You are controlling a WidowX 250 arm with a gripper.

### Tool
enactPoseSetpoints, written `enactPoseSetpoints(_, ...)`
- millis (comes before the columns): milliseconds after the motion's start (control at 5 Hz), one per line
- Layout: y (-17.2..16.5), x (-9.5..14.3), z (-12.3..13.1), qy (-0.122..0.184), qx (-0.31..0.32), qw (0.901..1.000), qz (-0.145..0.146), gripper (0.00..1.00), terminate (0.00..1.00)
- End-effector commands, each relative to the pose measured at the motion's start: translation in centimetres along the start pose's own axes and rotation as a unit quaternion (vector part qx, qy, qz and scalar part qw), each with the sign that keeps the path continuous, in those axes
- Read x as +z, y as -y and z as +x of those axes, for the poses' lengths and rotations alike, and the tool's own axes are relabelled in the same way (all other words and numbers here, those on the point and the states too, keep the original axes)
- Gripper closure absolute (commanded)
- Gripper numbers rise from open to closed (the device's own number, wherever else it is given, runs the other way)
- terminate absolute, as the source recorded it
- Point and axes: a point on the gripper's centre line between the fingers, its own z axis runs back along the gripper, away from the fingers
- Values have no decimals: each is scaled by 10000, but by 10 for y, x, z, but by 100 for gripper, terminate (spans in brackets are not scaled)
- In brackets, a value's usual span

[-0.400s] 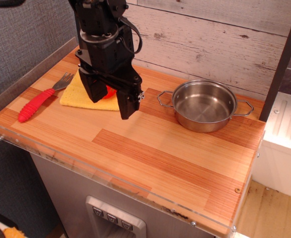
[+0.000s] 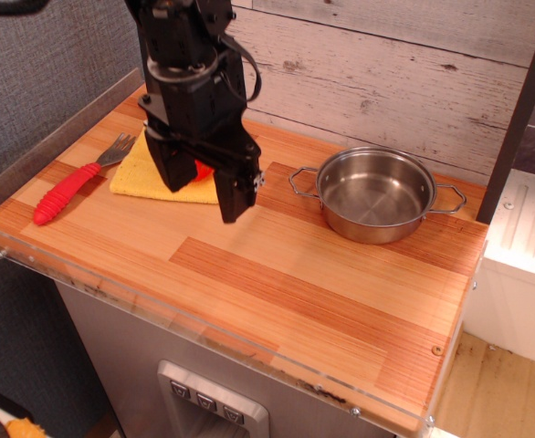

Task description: Move red spoon to middle lower part of table

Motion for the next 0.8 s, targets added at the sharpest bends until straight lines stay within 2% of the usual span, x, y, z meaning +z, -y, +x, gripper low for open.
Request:
enactPoseSetpoints(0,-67,16,-27,13,553,9977,396,0,0)
enactPoseSetpoints(200,-101,-2,-29,-58,673,9957,630,0,0)
enactPoseSetpoints(400,-123,-24,-26,-125,739,9950,654,0,0)
enactPoseSetpoints(600,-138,-44,-18,-46,711,9949,711,0,0)
